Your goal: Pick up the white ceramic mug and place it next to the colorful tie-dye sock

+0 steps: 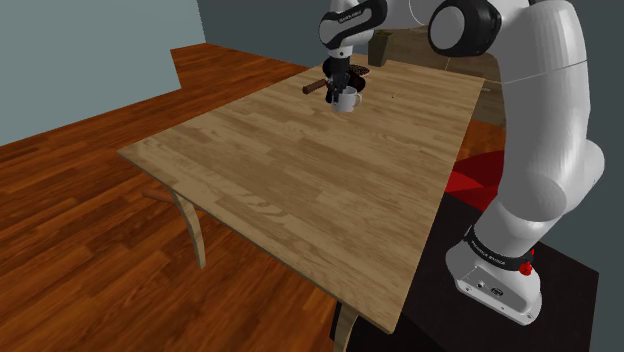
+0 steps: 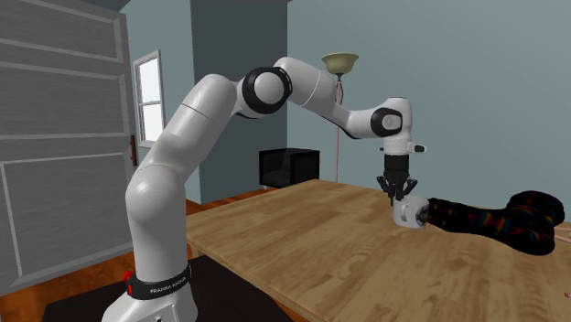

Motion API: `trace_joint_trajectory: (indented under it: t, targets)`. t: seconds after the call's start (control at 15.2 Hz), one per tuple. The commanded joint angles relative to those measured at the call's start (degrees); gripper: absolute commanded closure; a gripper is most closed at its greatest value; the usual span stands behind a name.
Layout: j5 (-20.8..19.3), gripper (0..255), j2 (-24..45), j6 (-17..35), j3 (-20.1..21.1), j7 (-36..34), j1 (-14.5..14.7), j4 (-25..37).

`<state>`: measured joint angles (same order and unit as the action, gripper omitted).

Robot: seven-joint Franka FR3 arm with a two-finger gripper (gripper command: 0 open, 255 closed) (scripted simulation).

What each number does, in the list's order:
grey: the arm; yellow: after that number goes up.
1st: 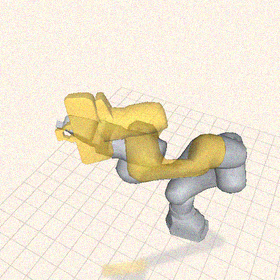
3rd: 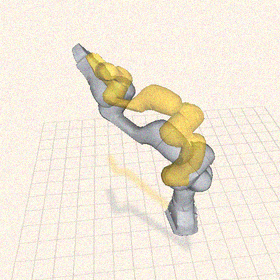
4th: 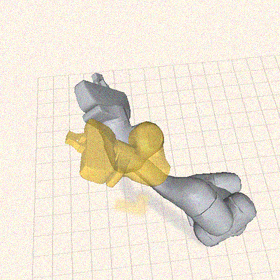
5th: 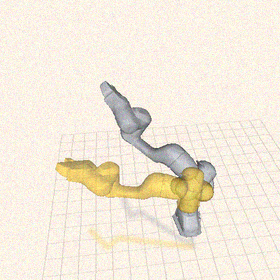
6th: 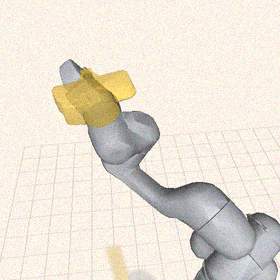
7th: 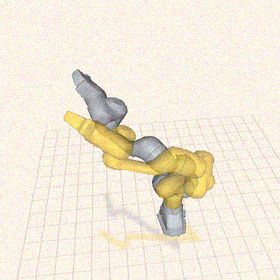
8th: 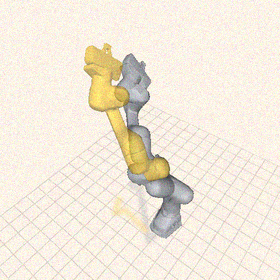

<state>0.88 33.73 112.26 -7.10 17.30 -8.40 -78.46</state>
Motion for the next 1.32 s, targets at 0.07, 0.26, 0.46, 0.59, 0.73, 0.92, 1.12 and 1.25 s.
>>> trace_joint_trajectory:
  t: [0.07,0.26,0.46,0.59,0.73,0.92,1.12,1.25]
  targets:
    - [0.05,255,0.60,2.09,0.05,-0.07,0.03,-1.46]
    - [0.05,255,0.60,2.09,0.05,-0.07,0.03,-1.46]
    - [0.05,255,0.60,2.09,0.05,-0.07,0.03,-1.46]
    - [0.05,255,0.60,2.09,0.05,-0.07,0.03,-1.46]
    - [0.05,0,0.59,2.10,0.05,-0.07,0.03,-1.47]
    - [0.05,0,0.59,2.10,0.05,-0.07,0.03,-1.47]
    - [-0.06,0,-0.48,-1.14,0.00,-0.13,0.13,0.69]
    - [-0.13,0,-1.19,-4.17,-0.04,-0.18,0.18,3.02]
